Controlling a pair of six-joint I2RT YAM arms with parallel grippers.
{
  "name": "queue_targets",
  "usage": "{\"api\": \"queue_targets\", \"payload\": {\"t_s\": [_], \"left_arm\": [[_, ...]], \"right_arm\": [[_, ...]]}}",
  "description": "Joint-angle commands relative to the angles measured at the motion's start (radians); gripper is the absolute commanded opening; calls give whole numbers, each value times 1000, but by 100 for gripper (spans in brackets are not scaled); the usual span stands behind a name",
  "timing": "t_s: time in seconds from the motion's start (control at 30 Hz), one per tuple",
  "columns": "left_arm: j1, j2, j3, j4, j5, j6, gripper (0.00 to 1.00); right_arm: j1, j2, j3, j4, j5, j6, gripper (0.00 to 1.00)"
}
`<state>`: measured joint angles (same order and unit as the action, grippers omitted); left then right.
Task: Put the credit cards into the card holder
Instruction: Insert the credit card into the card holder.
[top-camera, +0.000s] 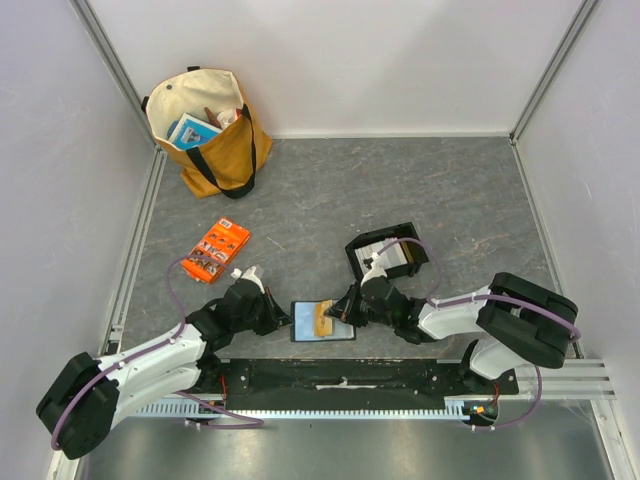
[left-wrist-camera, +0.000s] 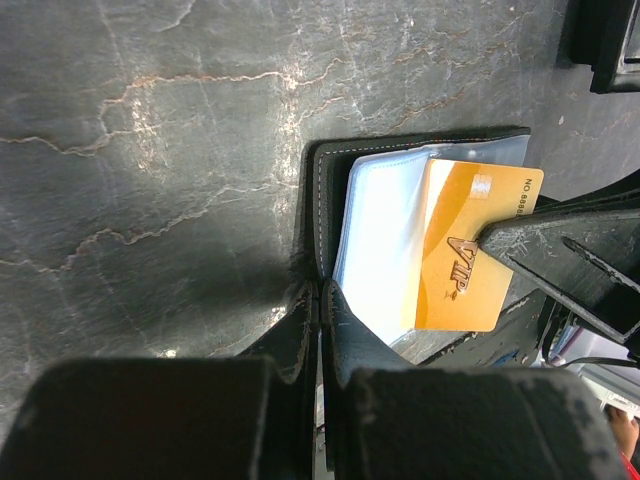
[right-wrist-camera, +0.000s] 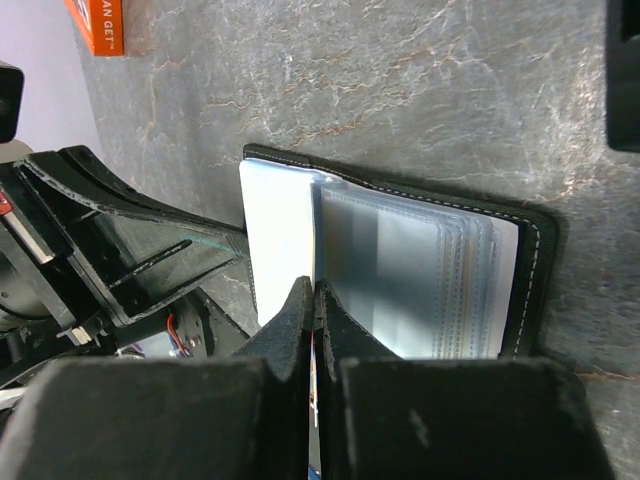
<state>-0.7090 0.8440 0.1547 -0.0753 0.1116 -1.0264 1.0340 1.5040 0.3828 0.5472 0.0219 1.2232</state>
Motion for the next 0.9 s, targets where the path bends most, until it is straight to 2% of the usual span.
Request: {"api": "queue_targets", "payload": {"t_s": [0.0,0.1,0.2,0.3,0.53,0.63,0.87], "left_arm": [[-3,-11,3,5,-15,11,2],[-4,-11,5,0,-16,12,2],[-3,-14,5,-9,-20,14,2],[-3,-16,11,-24,-29,19,2],[-3,-19,20,-40,-43,20,2],[-3,-14,22,-37,-43,20,2],[-4,17,25,-6,-20,26,2]], "right_arm": [[11,33,-24,39,-19,70,0],[11,18,-36,74,-19,87,0],[11,35,17,-60,-19,70,0],[11,36,-5,-69,-50,102,0],[12,-73,-5,-277,82,81,0],[12,-62,-4,-273,78,73,0],[15,82,45,-124,-59,39,0]]}}
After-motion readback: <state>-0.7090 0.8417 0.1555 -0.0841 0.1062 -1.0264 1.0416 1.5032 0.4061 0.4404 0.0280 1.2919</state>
